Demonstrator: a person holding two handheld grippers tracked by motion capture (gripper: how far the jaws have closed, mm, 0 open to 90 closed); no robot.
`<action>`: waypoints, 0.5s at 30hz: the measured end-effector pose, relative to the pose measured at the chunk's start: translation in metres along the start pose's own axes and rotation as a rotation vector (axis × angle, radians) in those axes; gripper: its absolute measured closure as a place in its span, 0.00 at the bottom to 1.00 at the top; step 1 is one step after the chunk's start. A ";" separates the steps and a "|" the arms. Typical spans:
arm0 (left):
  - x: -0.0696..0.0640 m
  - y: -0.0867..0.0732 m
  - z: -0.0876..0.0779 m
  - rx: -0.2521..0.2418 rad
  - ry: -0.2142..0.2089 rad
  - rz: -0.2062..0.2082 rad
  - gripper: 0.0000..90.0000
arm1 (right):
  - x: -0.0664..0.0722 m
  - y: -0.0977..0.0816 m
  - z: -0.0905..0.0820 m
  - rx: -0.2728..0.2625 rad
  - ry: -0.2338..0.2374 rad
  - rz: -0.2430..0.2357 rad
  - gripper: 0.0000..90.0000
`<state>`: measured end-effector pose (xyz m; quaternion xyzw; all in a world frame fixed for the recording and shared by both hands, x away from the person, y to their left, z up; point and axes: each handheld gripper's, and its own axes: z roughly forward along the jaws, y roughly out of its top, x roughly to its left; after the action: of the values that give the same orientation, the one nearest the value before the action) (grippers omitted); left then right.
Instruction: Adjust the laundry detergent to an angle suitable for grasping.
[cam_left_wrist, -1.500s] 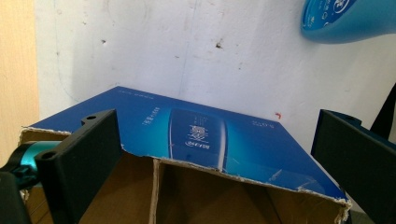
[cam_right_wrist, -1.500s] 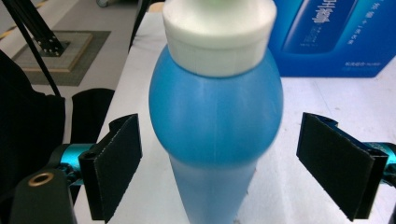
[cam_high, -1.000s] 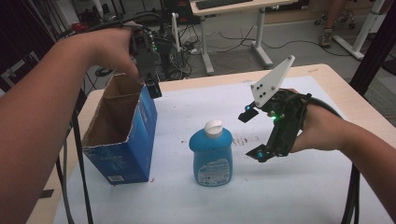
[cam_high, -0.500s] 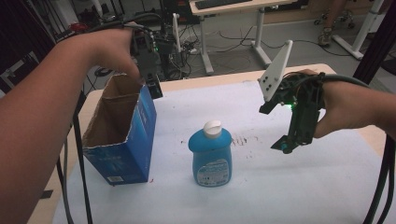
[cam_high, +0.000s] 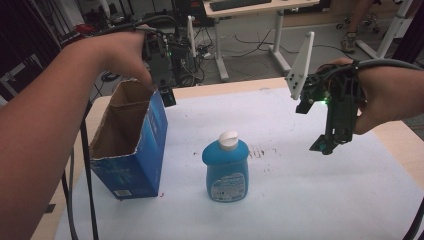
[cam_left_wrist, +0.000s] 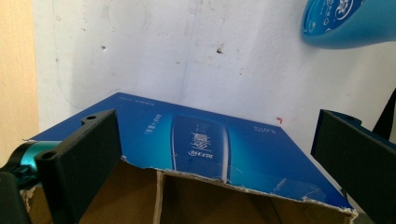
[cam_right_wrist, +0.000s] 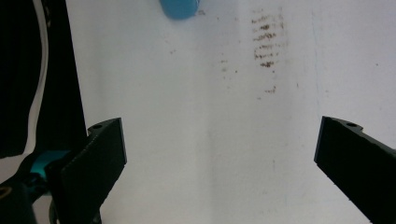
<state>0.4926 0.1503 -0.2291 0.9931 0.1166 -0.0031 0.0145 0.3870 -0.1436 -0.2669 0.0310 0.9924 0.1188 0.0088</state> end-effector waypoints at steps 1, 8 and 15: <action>0.000 0.000 0.000 0.003 -0.001 -0.004 0.02 | -0.001 -0.001 -0.002 0.017 -0.001 -0.001 0.01; 0.001 0.002 0.002 0.007 -0.005 0.001 0.02 | -0.003 -0.005 -0.019 0.097 0.002 -0.006 0.01; 0.000 0.009 0.003 0.003 -0.008 0.014 0.02 | -0.003 -0.011 -0.035 0.125 -0.005 0.008 0.01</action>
<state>0.4943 0.1413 -0.2319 0.9939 0.1096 -0.0073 0.0137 0.3884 -0.1622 -0.2356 0.0356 0.9977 0.0566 0.0089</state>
